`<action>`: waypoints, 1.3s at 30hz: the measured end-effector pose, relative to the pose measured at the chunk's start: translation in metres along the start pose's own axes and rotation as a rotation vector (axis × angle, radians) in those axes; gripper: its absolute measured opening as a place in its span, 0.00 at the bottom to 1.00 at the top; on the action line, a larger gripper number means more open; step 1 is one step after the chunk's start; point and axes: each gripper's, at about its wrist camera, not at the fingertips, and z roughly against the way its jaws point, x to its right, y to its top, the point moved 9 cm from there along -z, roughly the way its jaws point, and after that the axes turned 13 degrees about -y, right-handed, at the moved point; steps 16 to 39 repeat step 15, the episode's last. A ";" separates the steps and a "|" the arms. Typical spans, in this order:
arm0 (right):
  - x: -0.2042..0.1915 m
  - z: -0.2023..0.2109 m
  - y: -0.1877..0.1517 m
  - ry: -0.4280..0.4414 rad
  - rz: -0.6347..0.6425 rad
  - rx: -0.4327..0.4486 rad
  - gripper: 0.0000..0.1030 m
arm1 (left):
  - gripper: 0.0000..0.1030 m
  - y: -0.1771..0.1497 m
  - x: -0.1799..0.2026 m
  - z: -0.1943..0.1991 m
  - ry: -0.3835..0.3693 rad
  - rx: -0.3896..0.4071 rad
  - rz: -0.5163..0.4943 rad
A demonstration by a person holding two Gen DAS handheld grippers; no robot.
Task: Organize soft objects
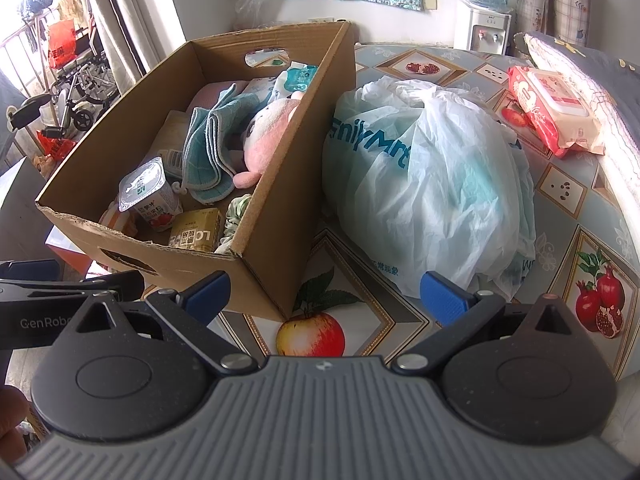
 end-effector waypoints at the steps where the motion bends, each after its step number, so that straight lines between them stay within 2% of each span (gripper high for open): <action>1: 0.000 0.000 0.000 0.000 0.000 0.000 0.99 | 0.97 0.001 0.000 0.000 0.000 -0.001 0.001; 39: 0.000 -0.001 -0.001 0.001 -0.001 -0.003 0.99 | 0.97 -0.002 -0.001 -0.003 -0.006 -0.007 0.007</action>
